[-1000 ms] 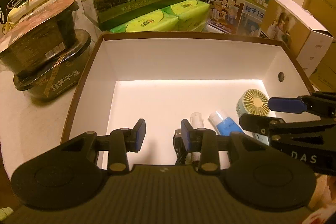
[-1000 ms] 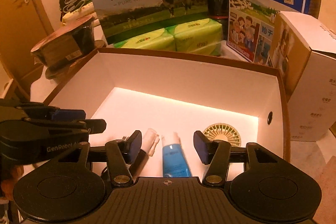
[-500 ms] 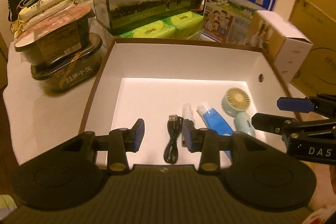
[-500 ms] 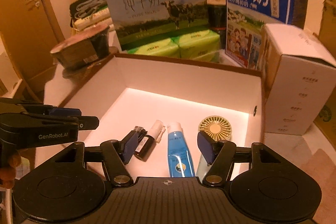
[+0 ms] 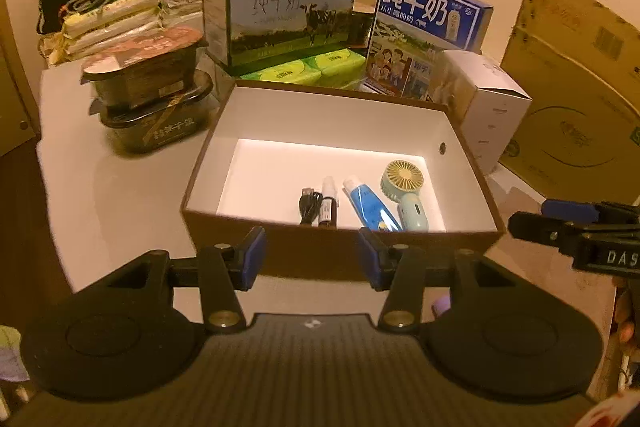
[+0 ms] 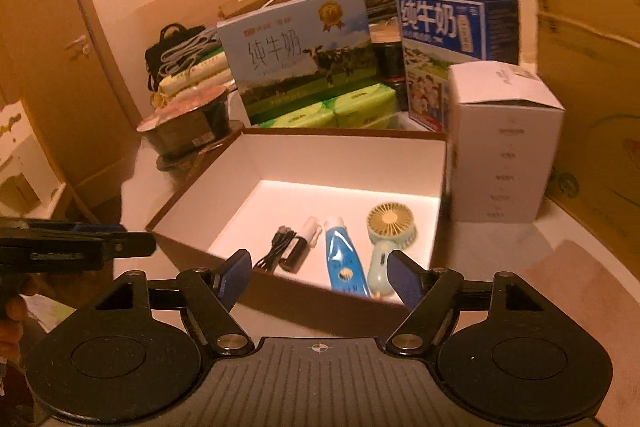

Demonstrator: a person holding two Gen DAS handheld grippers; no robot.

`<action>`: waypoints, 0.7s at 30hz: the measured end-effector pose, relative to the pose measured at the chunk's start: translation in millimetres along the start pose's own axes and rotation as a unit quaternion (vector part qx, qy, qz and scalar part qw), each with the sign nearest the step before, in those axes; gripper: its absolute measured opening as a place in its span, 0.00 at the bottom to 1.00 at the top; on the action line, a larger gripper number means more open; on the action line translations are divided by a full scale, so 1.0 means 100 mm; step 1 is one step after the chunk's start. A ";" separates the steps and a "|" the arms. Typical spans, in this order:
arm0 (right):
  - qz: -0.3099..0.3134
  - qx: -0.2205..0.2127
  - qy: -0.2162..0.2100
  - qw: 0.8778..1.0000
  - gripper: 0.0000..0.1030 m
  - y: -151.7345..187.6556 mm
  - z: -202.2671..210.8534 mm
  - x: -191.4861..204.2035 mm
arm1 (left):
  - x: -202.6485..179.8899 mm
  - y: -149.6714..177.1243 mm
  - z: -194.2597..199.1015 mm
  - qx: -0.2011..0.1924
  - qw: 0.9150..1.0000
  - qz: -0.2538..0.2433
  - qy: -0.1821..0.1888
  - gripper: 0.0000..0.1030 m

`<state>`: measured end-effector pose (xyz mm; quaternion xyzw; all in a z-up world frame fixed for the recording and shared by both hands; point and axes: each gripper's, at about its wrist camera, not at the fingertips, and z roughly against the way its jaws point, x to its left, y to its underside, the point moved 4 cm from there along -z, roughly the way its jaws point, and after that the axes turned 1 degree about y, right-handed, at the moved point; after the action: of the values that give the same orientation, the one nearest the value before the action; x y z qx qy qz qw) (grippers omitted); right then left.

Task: Organize rigid objects
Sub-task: 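Move both open tools back from the box toward the remaining items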

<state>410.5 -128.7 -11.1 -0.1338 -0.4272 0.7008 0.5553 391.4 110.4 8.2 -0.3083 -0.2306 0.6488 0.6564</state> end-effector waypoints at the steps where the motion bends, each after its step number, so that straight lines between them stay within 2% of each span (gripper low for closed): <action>1: -0.002 -0.001 0.000 1.000 0.73 0.03 0.06 0.00 | -0.01 0.04 0.06 -0.001 1.000 0.000 -0.002 0.45; 8: -0.015 0.003 -0.002 1.000 0.73 0.27 0.41 -0.02 | -0.07 0.33 0.41 -0.008 1.000 0.007 -0.003 0.45; 21: -0.023 0.026 0.000 0.999 0.73 0.86 0.86 0.04 | -0.27 0.94 0.74 0.010 1.000 0.022 0.001 0.45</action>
<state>295.1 -165.6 -23.0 -0.1100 -0.4120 0.6986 0.5745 271.8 88.1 -3.4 -0.3075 -0.2168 0.6651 0.6450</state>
